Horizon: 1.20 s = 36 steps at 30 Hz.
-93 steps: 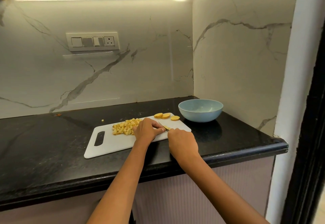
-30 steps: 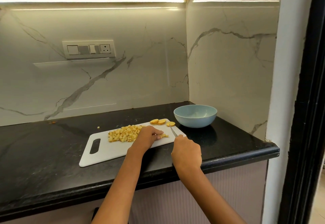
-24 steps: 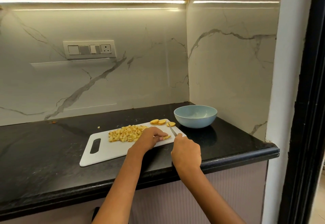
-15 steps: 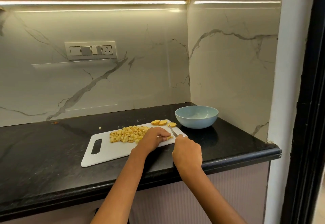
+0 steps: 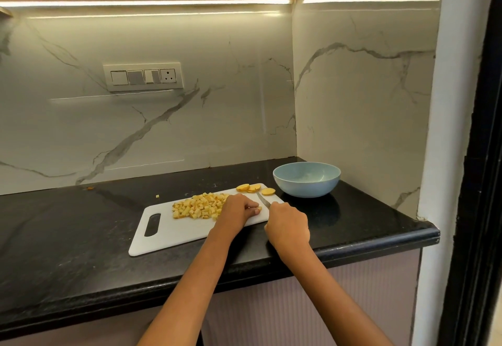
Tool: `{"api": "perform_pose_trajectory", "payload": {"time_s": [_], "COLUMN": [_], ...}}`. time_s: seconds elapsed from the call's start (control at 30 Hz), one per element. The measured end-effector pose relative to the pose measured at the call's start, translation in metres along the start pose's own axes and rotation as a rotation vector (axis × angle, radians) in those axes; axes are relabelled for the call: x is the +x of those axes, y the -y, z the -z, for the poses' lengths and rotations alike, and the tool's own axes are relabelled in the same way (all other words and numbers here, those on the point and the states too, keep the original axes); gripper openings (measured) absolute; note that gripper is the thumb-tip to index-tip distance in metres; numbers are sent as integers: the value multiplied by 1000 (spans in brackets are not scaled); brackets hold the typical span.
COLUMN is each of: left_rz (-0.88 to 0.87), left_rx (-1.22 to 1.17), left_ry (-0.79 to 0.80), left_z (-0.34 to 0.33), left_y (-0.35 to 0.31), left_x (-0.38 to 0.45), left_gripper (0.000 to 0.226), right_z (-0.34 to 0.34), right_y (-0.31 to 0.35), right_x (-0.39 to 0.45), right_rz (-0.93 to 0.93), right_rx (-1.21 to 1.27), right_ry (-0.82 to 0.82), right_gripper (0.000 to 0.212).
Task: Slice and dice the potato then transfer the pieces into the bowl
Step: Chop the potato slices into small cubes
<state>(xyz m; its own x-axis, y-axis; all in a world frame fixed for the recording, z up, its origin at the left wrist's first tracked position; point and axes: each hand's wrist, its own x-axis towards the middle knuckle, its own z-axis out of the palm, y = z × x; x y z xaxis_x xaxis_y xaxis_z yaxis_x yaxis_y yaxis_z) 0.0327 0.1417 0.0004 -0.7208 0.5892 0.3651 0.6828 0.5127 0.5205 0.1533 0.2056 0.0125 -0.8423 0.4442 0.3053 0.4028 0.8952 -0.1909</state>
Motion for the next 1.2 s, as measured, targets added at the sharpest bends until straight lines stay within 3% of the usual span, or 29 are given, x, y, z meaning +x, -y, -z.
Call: {"api": "perform_pose_trajectory", "payload": {"time_s": [0.27,0.43,0.83,1.2], "left_rz": [46,64,92,100], "left_rx": [-113,-113,-76,-89], "left_ry": [-159,-127,-118,-108], "left_z": [6,7,7,9], "left_y": [2,3,2,2], "left_x": [-1,-3,-2,-4], "left_gripper": [24,19,21,26], "right_z": [-6,-3,-7,-9], "right_y": [0,2,22,12], "right_x": [-9,-13,-6,-8], "right_rz": [40,25,78,-22], "right_rx": [-43,-42,-79,19], "right_ry": [-42,-61,-38,-47], "right_gripper": [35,27,33,27]}}
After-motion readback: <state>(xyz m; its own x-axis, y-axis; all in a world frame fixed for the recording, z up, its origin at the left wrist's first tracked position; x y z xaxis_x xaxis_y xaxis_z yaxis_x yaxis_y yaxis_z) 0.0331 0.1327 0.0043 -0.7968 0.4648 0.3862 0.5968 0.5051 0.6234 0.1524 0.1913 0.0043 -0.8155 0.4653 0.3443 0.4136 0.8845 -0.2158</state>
